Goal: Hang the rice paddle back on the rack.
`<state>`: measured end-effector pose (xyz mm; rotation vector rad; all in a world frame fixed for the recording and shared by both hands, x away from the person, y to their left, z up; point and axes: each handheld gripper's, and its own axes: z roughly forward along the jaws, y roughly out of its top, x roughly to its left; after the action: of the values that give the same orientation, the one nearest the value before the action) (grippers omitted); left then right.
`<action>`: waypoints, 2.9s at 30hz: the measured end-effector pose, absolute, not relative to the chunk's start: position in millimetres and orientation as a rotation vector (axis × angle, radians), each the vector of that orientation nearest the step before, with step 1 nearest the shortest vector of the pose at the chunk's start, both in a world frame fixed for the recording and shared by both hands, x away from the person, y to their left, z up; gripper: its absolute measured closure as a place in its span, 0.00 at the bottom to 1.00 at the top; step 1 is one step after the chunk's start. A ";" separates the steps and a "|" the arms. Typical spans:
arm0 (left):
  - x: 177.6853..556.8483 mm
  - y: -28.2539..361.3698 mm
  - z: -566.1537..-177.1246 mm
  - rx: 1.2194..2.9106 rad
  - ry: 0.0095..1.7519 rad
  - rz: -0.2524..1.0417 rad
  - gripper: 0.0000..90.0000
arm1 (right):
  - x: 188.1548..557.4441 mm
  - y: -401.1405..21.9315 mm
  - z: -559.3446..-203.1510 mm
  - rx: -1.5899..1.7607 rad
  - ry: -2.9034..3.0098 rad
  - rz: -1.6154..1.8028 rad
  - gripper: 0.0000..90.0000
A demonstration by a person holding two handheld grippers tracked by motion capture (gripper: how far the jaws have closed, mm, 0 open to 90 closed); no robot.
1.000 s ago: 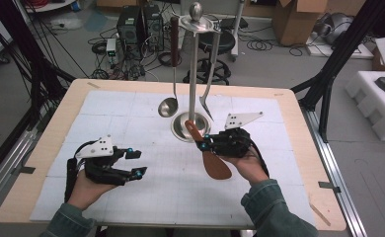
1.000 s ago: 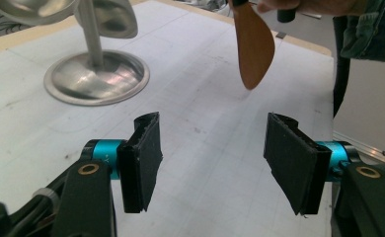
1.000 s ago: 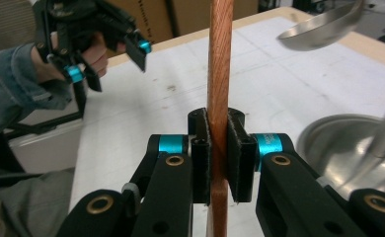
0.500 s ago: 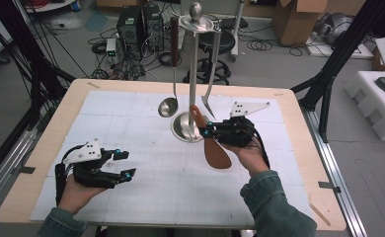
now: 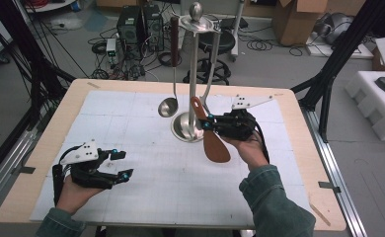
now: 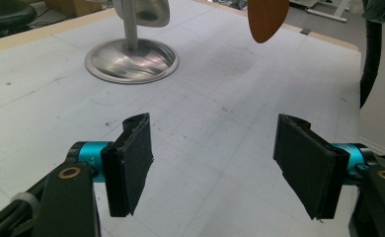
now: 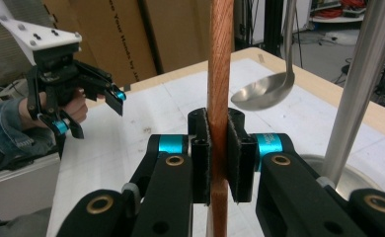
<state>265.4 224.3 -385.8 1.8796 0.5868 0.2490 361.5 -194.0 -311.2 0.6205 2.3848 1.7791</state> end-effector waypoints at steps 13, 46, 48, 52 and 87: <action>266.5 228.9 -390.1 1.875 0.614 0.259 0.35 | 369.1 -183.1 -290.3 0.578 2.379 1.785 0.93; 265.1 235.8 -392.2 1.863 0.634 0.273 0.34 | 390.5 -161.9 -227.3 0.482 2.276 1.864 0.93; 265.0 235.9 -392.2 1.863 0.633 0.274 0.34 | 391.7 -162.7 -224.2 0.481 2.277 1.868 0.93; 265.2 236.7 -392.8 1.864 0.636 0.274 0.34 | 392.9 -164.2 -216.3 0.474 2.268 1.875 0.93; 265.2 239.1 -393.8 1.868 0.638 0.270 0.34 | 415.5 -178.7 -194.8 0.574 2.188 1.904 0.92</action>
<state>265.2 239.1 -393.8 1.8675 0.6375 0.2696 415.5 -178.7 -194.8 0.5744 2.1883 1.9039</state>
